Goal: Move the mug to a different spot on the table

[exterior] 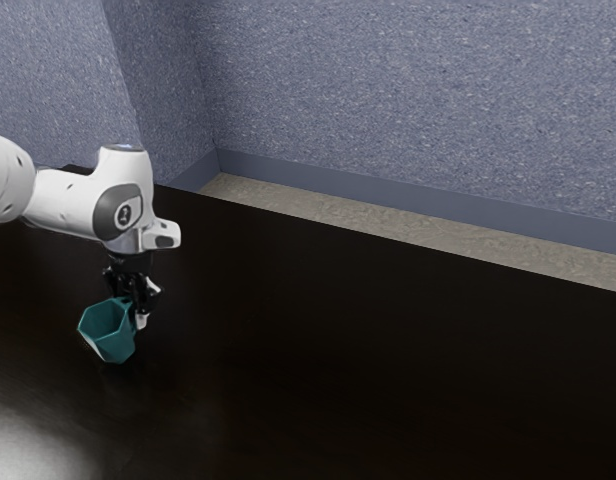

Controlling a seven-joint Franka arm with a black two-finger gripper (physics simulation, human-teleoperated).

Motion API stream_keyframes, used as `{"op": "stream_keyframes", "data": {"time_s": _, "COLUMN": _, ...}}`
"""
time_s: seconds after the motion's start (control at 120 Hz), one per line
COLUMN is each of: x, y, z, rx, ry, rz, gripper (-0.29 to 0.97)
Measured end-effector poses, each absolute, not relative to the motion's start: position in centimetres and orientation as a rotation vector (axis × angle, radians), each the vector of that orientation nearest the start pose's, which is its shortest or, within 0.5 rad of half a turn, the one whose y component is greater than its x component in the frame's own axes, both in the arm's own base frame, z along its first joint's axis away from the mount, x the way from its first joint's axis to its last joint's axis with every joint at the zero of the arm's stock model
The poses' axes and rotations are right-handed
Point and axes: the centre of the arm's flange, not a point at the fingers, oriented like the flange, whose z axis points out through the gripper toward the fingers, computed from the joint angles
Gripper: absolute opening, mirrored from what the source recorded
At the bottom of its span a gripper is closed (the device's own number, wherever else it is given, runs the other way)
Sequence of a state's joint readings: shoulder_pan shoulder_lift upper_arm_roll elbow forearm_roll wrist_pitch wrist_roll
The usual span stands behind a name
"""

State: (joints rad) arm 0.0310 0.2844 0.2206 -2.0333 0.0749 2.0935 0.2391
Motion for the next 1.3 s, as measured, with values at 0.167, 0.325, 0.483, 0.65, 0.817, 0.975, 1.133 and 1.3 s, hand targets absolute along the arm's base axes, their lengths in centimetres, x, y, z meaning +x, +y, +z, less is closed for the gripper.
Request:
{"op": "stream_keyframes", "data": {"time_s": 0.167, "x": 57.0, "y": 10.9, "z": 30.4, "rx": -3.062, "ry": 0.122, "rz": 0.360, "gripper": 0.11}}
{"op": "stream_keyframes", "data": {"time_s": 0.325, "x": 58.5, "y": 7.1, "z": 30.4, "rx": -3.082, "ry": 0.181, "rz": 0.355, "gripper": 0.05}}
{"op": "stream_keyframes", "data": {"time_s": 0.483, "x": 60.2, "y": 3.6, "z": 31.1, "rx": -3.113, "ry": 0.233, "rz": 0.319, "gripper": 0.02}}
{"op": "stream_keyframes", "data": {"time_s": 0.65, "x": 61.7, "y": -0.5, "z": 30.1, "rx": -3.134, "ry": 0.287, "rz": 0.372, "gripper": 0.02}}
{"op": "stream_keyframes", "data": {"time_s": 0.817, "x": 61.4, "y": -2.1, "z": 29.6, "rx": -3.141, "ry": 0.286, "rz": 0.430, "gripper": 0.02}}
{"op": "stream_keyframes", "data": {"time_s": 0.975, "x": 62.3, "y": -2.3, "z": 28.7, "rx": -3.140, "ry": 0.264, "rz": 0.456, "gripper": 0.02}}
{"op": "stream_keyframes", "data": {"time_s": 1.133, "x": 62.9, "y": -2.4, "z": 28.5, "rx": -3.149, "ry": 0.218, "rz": 0.470, "gripper": 0.02}}
{"op": "stream_keyframes", "data": {"time_s": 1.3, "x": 63.1, "y": -2.1, "z": 27.1, "rx": -3.153, "ry": 0.154, "rz": 0.499, "gripper": 0.06}}
